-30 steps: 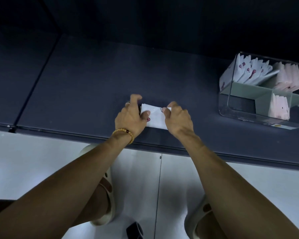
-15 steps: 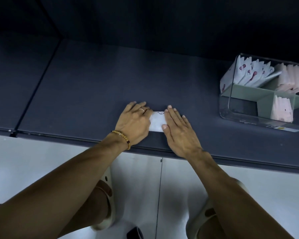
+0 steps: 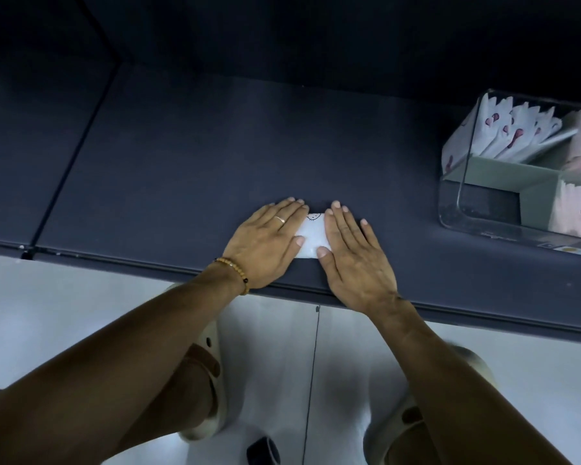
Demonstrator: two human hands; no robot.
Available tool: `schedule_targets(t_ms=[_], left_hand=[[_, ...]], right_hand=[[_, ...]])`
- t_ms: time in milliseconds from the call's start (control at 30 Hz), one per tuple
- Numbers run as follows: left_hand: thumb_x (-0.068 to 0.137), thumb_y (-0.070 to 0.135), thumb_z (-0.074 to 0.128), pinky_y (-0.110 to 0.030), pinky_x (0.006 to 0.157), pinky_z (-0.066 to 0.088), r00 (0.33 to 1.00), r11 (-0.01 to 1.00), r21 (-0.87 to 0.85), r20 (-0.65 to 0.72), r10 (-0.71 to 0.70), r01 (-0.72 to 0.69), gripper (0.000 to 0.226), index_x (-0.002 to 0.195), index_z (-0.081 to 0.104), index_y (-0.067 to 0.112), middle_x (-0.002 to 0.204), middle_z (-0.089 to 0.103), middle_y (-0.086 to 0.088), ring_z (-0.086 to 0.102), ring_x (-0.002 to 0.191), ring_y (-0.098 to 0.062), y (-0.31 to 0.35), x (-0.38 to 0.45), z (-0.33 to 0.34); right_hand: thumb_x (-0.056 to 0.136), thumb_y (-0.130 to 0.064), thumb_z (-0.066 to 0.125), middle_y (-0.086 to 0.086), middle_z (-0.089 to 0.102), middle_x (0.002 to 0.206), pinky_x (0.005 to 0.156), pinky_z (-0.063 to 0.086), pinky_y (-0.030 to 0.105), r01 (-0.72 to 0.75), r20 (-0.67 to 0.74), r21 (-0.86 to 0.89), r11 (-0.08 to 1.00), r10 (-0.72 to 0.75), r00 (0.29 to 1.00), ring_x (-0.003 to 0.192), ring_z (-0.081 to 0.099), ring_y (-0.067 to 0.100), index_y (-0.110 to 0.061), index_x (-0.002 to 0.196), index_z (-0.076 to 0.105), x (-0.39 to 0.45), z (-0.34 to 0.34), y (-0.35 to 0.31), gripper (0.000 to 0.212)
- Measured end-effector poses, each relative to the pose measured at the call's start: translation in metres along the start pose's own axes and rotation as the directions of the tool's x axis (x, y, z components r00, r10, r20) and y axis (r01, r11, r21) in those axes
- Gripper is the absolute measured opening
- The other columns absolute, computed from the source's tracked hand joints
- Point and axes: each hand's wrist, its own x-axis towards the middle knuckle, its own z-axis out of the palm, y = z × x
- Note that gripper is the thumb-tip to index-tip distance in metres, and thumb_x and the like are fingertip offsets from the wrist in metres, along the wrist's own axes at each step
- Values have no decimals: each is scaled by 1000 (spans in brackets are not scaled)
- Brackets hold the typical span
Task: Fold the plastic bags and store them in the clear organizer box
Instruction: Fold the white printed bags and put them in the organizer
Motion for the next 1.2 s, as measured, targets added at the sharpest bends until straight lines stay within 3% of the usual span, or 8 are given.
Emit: schedule_targets(t_ms=[300, 433, 533, 633, 733, 833, 1000, 1200], left_hand=[[97, 50, 22, -35, 119, 10, 997, 997, -6, 42, -71, 71, 65, 150, 16, 12, 156, 23, -4, 13, 145, -17, -33, -31, -6], [96, 50, 30, -36, 118, 14, 994, 994, -23, 9, -105, 105, 64, 147, 24, 12, 151, 33, -6, 22, 142, -20, -23, -31, -10], [97, 49, 28, -35, 118, 12, 994, 993, -36, -4, -112, 112, 63, 148, 23, 12, 152, 30, -5, 20, 143, -19, -22, -32, -9], [99, 44, 27, -35, 118, 11, 993, 992, -45, 6, -115, 115, 59, 149, 20, 14, 154, 26, -3, 16, 144, -17, -23, -33, -9], [100, 41, 30, -35, 117, 14, 989, 978, -152, 41, -141, 146, 54, 148, 24, 16, 153, 30, -3, 21, 143, -18, -22, -32, -13], [98, 39, 36, -36, 104, 35, 941, 809, -501, 31, -337, 307, 42, 136, 41, 21, 133, 49, -4, 45, 123, -22, -14, -22, -27], [93, 40, 52, -21, 69, 47, 900, 260, -922, 167, -404, 288, 18, 98, 60, 26, 87, 67, 9, 64, 80, -7, 24, 19, -63], [93, 27, 57, -19, 57, 49, 967, 92, -988, 102, -231, 126, 12, 98, 63, 18, 80, 69, 5, 66, 69, -6, 110, 80, -97]], right_hand=[[102, -39, 22, 4, 6, 161, 120, 1, 33, -15, -62, 179, 984, 26, 998, 148, 4, 13, -10, 152, 7, -1, -6, -4, 60], [99, -38, 39, 4, 60, 125, 102, 39, 40, -233, -195, 544, 806, 392, 899, 116, 50, 25, -13, 130, 55, 2, -25, -18, 43], [94, -44, 44, -7, 67, 76, 67, 44, 29, -465, 28, 646, 606, 589, 807, 76, 58, 16, -17, 94, 65, 14, -37, -29, 34], [84, -42, 60, -6, 62, 75, 58, 51, 28, -598, 339, 741, 306, 598, 726, 71, 59, 14, -12, 81, 65, 31, -47, -33, 30], [84, -34, 65, -6, 66, 84, 49, 50, 21, -560, 419, 813, 162, 505, 755, 74, 61, 9, -18, 81, 67, 40, -53, -41, 16], [91, -32, 58, -4, 68, 90, 51, 52, 21, -470, 347, 861, 194, 451, 822, 80, 65, 9, -21, 91, 65, 35, -60, -46, 13], [95, -32, 53, 0, 72, 87, 51, 53, 25, -320, 212, 933, 164, 467, 858, 69, 71, 16, -20, 98, 62, 9, -105, -24, 15], [88, -21, 64, -3, 74, 91, 58, 54, 27, -205, 158, 979, 21, 565, 810, 81, 72, 13, -20, 104, 65, -47, -158, 50, 16]])
